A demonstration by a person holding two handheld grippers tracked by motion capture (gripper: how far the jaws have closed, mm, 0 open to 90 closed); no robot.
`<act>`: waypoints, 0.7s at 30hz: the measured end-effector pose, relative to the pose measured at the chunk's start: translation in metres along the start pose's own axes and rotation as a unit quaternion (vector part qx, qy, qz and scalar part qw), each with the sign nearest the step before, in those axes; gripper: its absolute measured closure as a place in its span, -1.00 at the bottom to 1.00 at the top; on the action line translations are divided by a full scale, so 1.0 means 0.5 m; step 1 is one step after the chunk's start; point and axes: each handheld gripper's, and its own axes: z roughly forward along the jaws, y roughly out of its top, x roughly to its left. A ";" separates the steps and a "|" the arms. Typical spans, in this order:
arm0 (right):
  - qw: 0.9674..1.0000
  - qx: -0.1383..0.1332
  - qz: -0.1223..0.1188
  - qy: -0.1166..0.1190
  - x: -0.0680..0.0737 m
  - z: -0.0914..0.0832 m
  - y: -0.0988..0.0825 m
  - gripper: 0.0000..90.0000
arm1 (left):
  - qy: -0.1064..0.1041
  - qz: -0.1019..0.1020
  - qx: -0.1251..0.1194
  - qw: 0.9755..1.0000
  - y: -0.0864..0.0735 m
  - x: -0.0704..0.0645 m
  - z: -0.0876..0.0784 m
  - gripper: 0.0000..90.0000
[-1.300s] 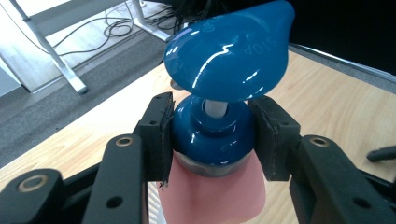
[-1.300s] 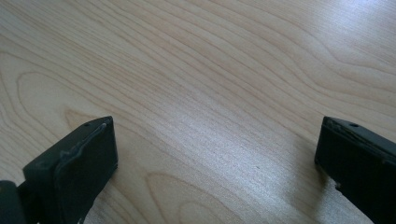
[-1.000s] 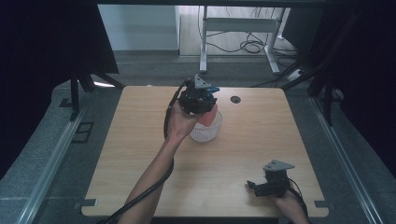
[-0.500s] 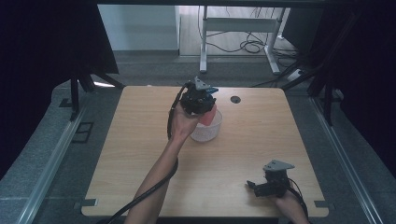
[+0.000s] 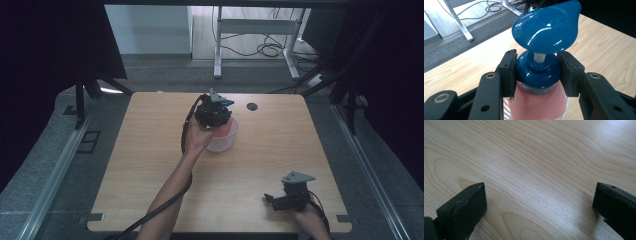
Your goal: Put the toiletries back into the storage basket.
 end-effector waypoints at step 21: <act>1.000 0.000 0.000 0.001 0.000 0.000 0.000 -1.00 | 0.000 -0.018 0.007 1.000 -0.050 -0.001 0.039 0.18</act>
